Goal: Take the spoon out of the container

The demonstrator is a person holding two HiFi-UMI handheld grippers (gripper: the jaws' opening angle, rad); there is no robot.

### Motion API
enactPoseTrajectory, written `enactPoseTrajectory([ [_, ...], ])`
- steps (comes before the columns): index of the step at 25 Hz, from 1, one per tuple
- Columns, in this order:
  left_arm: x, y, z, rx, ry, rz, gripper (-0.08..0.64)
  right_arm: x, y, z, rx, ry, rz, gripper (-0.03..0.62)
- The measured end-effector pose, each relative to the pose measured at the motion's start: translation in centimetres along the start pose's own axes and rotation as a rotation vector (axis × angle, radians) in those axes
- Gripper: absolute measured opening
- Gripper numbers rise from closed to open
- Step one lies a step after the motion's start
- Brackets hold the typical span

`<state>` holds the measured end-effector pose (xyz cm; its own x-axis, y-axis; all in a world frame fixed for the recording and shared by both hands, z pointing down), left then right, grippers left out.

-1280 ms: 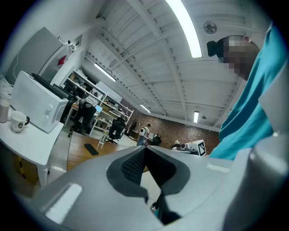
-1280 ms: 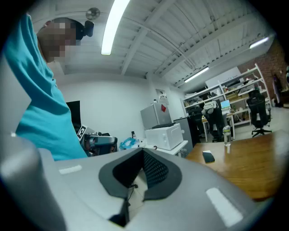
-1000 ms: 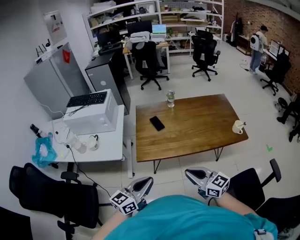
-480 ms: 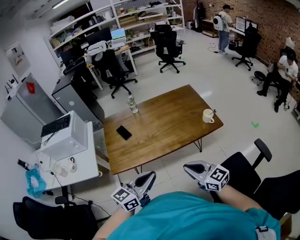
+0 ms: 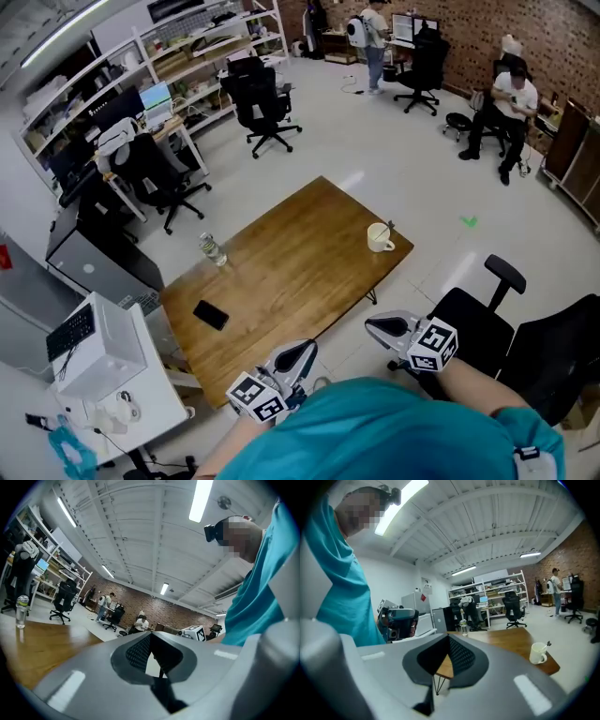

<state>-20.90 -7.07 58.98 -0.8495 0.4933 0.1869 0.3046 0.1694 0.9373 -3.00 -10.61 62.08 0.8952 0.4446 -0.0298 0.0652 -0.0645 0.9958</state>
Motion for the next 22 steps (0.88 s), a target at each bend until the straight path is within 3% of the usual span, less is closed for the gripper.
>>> enactPoseTrajectory([
  [4,3.2,-3.7,-9.0,0.021,0.091,-0.017,-0.002,-7.6,0.5,1.6,-0.030,0.115,-0.049,0.002],
  [10,4.3,-6.2,-24.0,0.071,0.177,-0.047,-0.002,-17.6,4.0,9.1,-0.096,0.264,-0.120,0.003],
  [17,-3.1,-5.8,-29.4,0.089,0.125,-0.082,-0.002,-15.0,7.7,19.5,-0.202,0.295,-0.162,0.034],
  [22,-13.6,-3.4,-31.4,0.031,0.019,-0.123,-0.003,-9.4,11.3,32.2,-0.270,0.283,-0.126,0.076],
])
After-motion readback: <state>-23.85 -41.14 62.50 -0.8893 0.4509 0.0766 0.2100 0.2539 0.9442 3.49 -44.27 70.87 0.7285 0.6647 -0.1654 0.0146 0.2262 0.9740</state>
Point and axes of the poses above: the fingertips, and each gripper's own axes: x backward along the fingers, z to its right, y out of its underside, the point moved 4 cm from there along x, backward along the fingers, and after that the axes turned 7 degrees about x, right-handed, at the moved point
